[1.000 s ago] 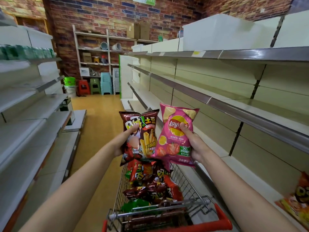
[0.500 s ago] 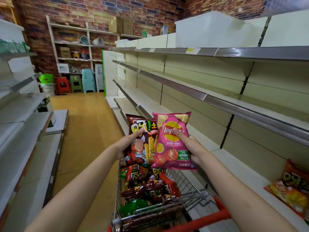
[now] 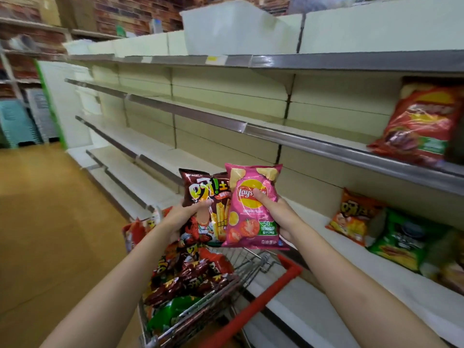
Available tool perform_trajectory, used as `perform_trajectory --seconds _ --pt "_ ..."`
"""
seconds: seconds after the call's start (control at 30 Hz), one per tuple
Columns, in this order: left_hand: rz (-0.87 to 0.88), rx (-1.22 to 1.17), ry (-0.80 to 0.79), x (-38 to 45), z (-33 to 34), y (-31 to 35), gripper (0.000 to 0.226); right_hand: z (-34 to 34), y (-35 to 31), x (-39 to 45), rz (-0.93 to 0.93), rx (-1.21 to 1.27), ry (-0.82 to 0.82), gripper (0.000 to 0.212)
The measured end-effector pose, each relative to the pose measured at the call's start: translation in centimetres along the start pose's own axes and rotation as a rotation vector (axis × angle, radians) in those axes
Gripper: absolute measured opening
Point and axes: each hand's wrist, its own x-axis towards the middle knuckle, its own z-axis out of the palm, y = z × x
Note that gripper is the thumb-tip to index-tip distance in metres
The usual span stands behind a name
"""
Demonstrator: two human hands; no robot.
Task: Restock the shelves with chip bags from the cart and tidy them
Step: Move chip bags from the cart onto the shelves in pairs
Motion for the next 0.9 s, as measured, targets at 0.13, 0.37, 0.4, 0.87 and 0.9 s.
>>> perform_trajectory --seconds 0.13,0.37,0.4,0.87,0.9 --pt "-0.024 0.017 -0.109 1.6 3.5 -1.1 0.070 -2.7 0.4 -2.6 -0.010 0.005 0.148 0.033" --pt "-0.065 0.024 -0.307 1.5 11.6 -2.0 0.070 -8.3 1.3 -8.3 0.012 0.015 0.388 0.032" --pt "-0.064 0.026 -0.335 1.3 12.7 -2.1 0.078 -9.1 1.2 -9.2 0.015 0.015 0.412 0.032" --pt "0.011 -0.017 -0.621 -6.2 28.2 1.2 0.076 -18.2 -1.5 -23.5 -0.049 -0.021 0.716 0.046" --pt "0.019 -0.026 -0.631 -6.9 29.2 1.2 0.080 -18.8 -1.8 -24.6 -0.057 -0.024 0.732 0.046"
